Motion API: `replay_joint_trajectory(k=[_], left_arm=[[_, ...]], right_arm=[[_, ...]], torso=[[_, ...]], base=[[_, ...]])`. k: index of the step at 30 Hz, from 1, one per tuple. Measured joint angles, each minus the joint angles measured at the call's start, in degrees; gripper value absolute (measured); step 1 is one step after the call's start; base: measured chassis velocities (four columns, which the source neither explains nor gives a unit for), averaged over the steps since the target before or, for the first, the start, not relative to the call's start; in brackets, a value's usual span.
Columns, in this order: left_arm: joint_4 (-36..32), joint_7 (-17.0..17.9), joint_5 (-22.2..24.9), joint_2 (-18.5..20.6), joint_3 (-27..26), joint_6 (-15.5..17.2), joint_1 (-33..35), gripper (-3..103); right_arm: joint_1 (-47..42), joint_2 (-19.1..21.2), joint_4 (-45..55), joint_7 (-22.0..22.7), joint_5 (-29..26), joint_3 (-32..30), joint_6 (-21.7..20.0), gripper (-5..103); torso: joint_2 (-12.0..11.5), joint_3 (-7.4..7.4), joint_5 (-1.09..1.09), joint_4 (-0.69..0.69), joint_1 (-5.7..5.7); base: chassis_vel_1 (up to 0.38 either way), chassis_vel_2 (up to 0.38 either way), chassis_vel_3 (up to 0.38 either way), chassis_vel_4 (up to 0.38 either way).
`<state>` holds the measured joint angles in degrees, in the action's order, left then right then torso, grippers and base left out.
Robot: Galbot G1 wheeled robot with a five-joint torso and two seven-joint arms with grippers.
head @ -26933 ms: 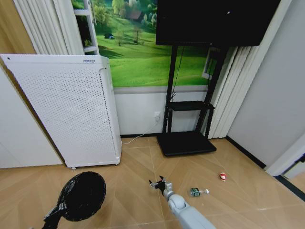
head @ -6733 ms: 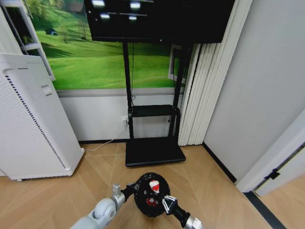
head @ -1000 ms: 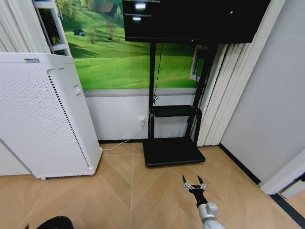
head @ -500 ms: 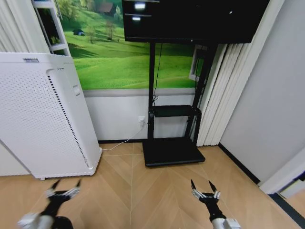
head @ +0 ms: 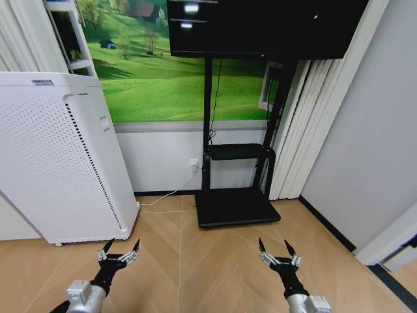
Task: Pick up the trash bin and place the garbage on the floor into it.
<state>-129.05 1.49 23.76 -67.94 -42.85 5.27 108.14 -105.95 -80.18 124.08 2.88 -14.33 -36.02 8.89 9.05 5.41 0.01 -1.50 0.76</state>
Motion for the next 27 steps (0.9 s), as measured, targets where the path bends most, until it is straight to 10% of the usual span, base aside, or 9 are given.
replay_joint_trajectory(k=[27], left_arm=[[0.07, -0.16, 0.09, -0.08, -0.21, -0.01, 0.12, 100]], right_arm=[[0.2, 0.01, -0.15, -0.08, -0.22, 0.09, -0.08, 100]], torso=[[2.44, 1.81, -0.01, 0.0, 0.62]], base=[[0.0, 0.0, 0.0, 0.0]])
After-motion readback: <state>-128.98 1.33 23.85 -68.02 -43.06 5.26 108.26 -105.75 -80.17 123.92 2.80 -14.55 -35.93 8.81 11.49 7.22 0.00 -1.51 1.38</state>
